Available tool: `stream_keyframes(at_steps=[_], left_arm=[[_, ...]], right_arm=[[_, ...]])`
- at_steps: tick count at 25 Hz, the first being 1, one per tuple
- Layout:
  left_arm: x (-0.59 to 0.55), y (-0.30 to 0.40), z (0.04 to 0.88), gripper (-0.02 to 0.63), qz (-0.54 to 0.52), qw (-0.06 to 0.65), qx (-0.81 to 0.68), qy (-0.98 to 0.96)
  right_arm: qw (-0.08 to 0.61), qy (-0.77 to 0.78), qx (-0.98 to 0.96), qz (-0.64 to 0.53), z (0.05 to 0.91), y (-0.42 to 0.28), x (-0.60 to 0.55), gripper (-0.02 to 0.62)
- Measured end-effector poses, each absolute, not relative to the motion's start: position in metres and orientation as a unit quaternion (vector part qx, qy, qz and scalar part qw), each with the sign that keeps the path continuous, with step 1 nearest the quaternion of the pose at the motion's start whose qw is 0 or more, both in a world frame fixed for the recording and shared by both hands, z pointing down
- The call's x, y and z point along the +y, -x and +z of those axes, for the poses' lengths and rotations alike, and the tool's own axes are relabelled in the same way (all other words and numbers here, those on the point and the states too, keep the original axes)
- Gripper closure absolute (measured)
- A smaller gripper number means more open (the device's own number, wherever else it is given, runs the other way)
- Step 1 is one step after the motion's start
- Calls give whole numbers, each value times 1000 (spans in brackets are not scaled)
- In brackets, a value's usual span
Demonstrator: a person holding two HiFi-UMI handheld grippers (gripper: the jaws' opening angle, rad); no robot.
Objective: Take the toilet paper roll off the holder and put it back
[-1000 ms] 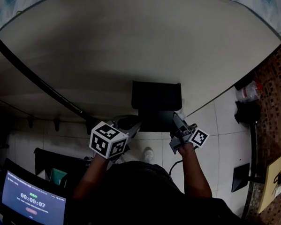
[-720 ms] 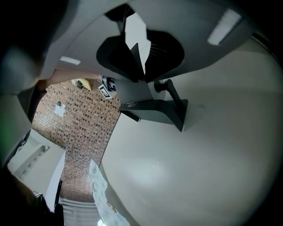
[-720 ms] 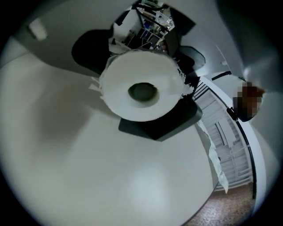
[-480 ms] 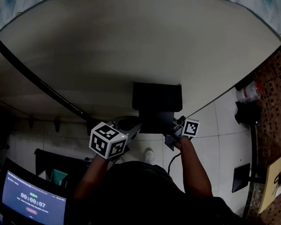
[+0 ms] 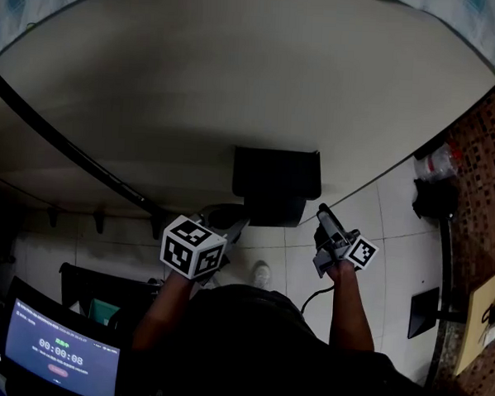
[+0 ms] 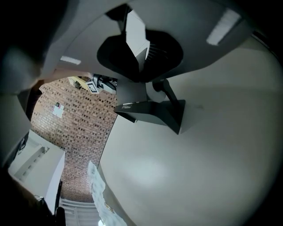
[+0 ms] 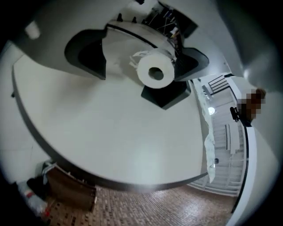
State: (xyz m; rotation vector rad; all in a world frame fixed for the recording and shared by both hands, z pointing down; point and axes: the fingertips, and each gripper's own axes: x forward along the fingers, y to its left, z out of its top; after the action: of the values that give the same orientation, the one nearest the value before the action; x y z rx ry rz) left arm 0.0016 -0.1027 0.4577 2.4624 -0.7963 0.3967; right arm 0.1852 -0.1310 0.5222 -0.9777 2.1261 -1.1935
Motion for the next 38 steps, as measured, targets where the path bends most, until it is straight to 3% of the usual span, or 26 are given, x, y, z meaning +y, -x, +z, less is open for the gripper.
stream_keyframes(at_steps=[2,6,13,21,25,31,38], left_arm=[[-104,-1,458,551,149,240,-298,-912],[-109,3,464,548,168,175,-324,-914],[-115,7,468,537,196,100,-368,-903],[-112,15,468,535,190,118,-384,-896],[-128,48,452,560,146,131,-460,-866],[-143,81,363,588,37,69,-557,-827],[-138,75,335,588,12,12,-557,-830]], right_arm=[[236,423,773,-410,515,-210,-123,125],[133,515,782,-326,480,-223,-115,136],[133,601,773,-154,389,-234,-122,364],[87,602,790,-81,365,-208,-132,381],[57,602,797,10,340,-184,-128,585],[11,602,794,86,314,-150,-126,594],[0,605,791,92,314,-134,-123,594]])
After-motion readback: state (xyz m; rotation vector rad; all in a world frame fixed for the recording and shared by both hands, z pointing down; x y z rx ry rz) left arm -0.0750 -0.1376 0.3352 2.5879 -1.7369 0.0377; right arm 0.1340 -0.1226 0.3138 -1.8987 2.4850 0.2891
